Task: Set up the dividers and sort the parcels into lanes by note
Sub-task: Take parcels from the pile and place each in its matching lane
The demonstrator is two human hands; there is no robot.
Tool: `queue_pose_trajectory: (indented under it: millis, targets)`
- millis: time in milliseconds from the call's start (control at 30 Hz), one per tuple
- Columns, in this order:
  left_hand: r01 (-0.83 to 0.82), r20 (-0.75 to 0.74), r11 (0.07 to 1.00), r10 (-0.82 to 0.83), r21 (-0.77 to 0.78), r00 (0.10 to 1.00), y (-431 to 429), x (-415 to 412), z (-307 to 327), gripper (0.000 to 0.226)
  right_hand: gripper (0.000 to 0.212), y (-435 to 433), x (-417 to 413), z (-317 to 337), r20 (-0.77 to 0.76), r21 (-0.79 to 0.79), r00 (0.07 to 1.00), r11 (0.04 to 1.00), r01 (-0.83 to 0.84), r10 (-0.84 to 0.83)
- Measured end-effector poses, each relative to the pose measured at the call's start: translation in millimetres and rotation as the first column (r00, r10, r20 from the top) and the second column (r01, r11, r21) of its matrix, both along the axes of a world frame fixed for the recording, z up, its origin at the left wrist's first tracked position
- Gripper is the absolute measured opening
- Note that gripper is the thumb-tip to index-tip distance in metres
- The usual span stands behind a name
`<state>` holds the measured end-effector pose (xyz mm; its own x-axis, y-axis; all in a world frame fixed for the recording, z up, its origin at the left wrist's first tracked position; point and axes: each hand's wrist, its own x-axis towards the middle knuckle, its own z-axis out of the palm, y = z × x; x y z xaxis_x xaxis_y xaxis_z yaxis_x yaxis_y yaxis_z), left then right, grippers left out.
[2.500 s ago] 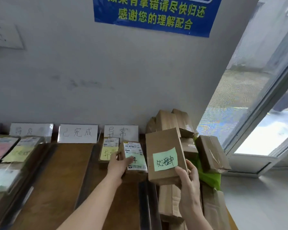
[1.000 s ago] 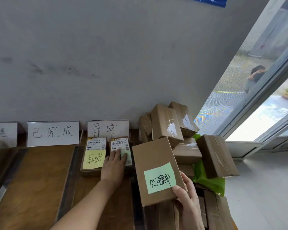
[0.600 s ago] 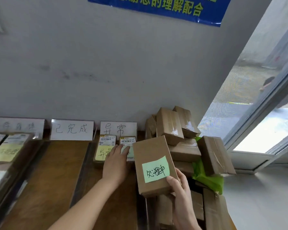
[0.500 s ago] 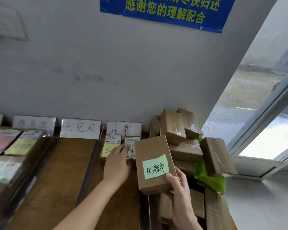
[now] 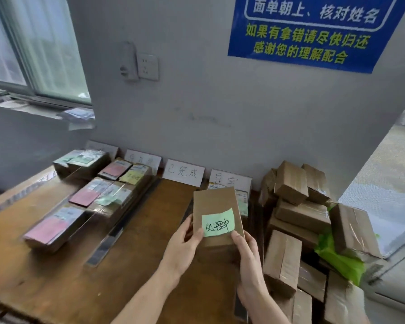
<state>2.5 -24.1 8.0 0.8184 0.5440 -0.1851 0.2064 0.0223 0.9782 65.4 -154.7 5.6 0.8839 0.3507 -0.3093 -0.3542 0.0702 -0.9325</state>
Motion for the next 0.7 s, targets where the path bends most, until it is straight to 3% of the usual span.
queue_pose_trajectory:
  millis: [167, 300, 433, 700]
  targets:
    - [-0.121, 0.014, 0.992, 0.121, -0.021, 0.993, 34, -43, 8, 0.054, 0.131, 37, -29, 9, -0.008, -0.1, 0.993, 0.988, -0.121, 0.12]
    - [-0.175, 0.034, 0.985, 0.174, 0.011, 0.984, 71, -73, 7, 0.051, 0.095, 80, -54, 22, 0.049, -0.188, 0.97, 0.956, -0.224, 0.237]
    - [-0.211, 0.039, 0.977, 0.212, -0.022, 0.977, 122, -102, 9, 0.045, 0.059, 134, -75, 16, 0.052, -0.194, 0.974, 0.959, -0.208, 0.221]
    - [-0.231, 0.079, 0.971, 0.236, -0.063, 0.969, 243, -159, 18, 0.04, 0.043, 253, -127, 11, 0.073, -0.202, 0.957, 0.944, -0.261, 0.28]
